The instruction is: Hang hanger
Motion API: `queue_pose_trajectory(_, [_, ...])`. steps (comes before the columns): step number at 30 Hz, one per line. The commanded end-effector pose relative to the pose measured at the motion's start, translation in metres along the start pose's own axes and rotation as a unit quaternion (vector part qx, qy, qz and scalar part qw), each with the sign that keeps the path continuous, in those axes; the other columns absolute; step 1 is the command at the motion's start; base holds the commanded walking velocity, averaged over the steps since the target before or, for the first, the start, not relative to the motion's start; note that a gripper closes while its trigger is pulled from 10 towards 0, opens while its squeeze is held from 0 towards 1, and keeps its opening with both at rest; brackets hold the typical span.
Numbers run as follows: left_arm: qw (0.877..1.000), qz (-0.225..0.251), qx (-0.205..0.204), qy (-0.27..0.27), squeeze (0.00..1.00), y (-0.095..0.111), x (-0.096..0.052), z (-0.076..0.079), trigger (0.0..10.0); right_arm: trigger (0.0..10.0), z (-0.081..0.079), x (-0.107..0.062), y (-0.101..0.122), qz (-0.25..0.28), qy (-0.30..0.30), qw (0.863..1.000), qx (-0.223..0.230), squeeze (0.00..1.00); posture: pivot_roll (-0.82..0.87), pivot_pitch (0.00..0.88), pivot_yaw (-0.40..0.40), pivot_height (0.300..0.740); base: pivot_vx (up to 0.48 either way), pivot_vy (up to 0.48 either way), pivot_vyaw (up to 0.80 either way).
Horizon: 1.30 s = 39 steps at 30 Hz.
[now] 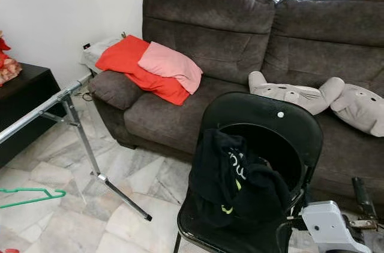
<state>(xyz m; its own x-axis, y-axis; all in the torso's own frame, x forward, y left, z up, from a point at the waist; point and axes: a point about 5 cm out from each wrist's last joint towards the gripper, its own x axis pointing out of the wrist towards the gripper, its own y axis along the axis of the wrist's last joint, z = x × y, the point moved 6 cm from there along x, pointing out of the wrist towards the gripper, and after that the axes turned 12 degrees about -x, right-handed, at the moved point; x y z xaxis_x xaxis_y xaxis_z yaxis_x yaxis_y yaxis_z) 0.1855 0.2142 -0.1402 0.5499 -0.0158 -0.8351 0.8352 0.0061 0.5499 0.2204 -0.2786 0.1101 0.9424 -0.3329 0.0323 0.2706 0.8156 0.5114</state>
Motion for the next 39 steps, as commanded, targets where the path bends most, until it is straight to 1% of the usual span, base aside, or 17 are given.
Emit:
queue_pose_trajectory(1, [1.0,-0.013,0.006,0.001,0.0,-0.005,-0.001,-0.002,10.0,10.0,-0.009,-0.003,-0.009,-0.018,0.018,0.999,-0.022,0.0,-0.05,0.046,0.01,0.74,0.0,0.0,0.0])
queue_pose_trajectory(4, [1.0,-0.013,0.006,0.002,0.0,-0.005,-0.001,-0.002,10.0,10.0,-0.019,-0.004,-0.014,-0.014,0.042,0.997,-0.059,0.0,-0.05,0.044,0.008,0.74,0.0,0.0,0.0])
queue_pose_trajectory(5, [1.0,-0.013,0.006,0.002,0.0,-0.006,-0.001,-0.002,10.0,10.0,-0.026,-0.004,-0.015,-0.003,0.057,0.994,-0.093,0.0,-0.05,0.043,0.008,0.74,0.0,0.0,0.0])
queue_pose_trajectory(7, [1.0,-0.014,0.006,0.002,0.0,-0.006,-0.001,-0.002,10.0,10.0,-0.034,-0.005,-0.018,0.0,0.075,0.991,-0.111,0.0,-0.05,0.042,0.007,0.74,0.0,0.0,0.0])
queue_pose_trajectory(11, [1.0,-0.015,0.005,0.001,0.0,-0.006,-0.001,-0.002,10.0,10.0,-0.047,-0.007,-0.03,-0.016,0.093,0.989,-0.114,0.0,-0.04,0.039,0.007,0.74,0.0,0.0,0.0])
queue_pose_trajectory(12, [1.0,-0.015,0.005,0.001,0.0,-0.006,-0.001,-0.002,10.0,10.0,-0.048,-0.007,-0.031,-0.016,0.094,0.989,-0.115,0.0,-0.04,0.039,0.007,0.74,0.0,0.0,0.0])
queue_pose_trajectory(14, [1.0,-0.016,0.009,0.0,0.0,-0.006,-0.001,-0.003,10.0,10.0,-0.057,-0.007,-0.027,-0.002,0.113,0.987,-0.115,0.0,-0.04,0.035,0.008,0.74,0.0,0.0,0.0])
queue_pose_trajectory(16, [1.0,-0.016,0.009,0.0,0.0,-0.006,-0.001,-0.003,10.0,10.0,-0.059,-0.007,-0.026,0.001,0.117,0.987,-0.114,0.0,-0.04,0.034,0.009,0.74,0.0,0.0,0.0])
queue_pose_trajectory(17, [1.0,-0.016,0.01,0.0,0.0,-0.006,-0.001,-0.003,10.0,10.0,-0.065,-0.007,-0.026,0.005,0.128,0.984,-0.12,0.99,-0.04,0.029,0.009,0.74,0.0,0.0,0.0])
queue_pose_trajectory(19, [1.0,-0.016,0.01,0.001,0.0,-0.006,-0.001,-0.003,10.0,10.0,-0.067,-0.007,-0.027,0.004,0.128,0.984,-0.122,1.0,-0.03,0.026,0.01,0.74,0.0,0.0,0.0])
queue_pose_trajectory(22, [1.0,-0.015,0.011,0.001,0.0,-0.006,-0.001,-0.003,10.0,10.0,-0.069,-0.004,-0.024,0.01,0.124,0.984,-0.13,1.0,-0.03,0.022,0.011,0.74,0.0,0.0,0.0])
queue_pose_trajectory(23, [1.0,-0.015,0.012,0.001,0.0,-0.006,-0.001,-0.003,10.0,10.0,-0.07,-0.002,-0.022,0.014,0.124,0.984,-0.127,0.71,-0.03,0.022,0.011,0.74,0.0,0.0,0.0])
queue_pose_trajectory(24, [1.0,-0.015,0.012,0.0,0.0,-0.006,-0.001,-0.003,10.0,10.0,-0.072,-0.001,-0.02,0.019,0.125,0.983,-0.133,0.0,-0.04,0.022,0.01,0.74,0.0,0.0,0.0])
queue_pose_trajectory(27, [1.0,-0.015,0.012,0.0,0.0,-0.006,-0.001,-0.003,10.0,10.0,-0.074,0.003,-0.018,0.024,0.126,0.983,-0.131,0.0,-0.03,0.025,0.007,0.74,0.0,0.0,0.0])
queue_pose_trajectory(34, [1.0,-0.015,0.009,0.001,0.0,-0.007,-0.001,-0.003,10.0,10.0,-0.075,0.007,-0.013,0.033,0.129,0.983,-0.13,0.0,-0.03,0.033,0.001,0.74,0.0,0.0,0.0])
queue_pose_trajectory(39, [1.0,-0.018,0.006,0.0,0.0,-0.008,-0.001,-0.003,10.0,10.0,-0.08,0.003,-0.011,0.037,0.139,0.982,-0.123,0.0,-0.03,0.038,-0.001,0.74,0.0,0.0,0.0])
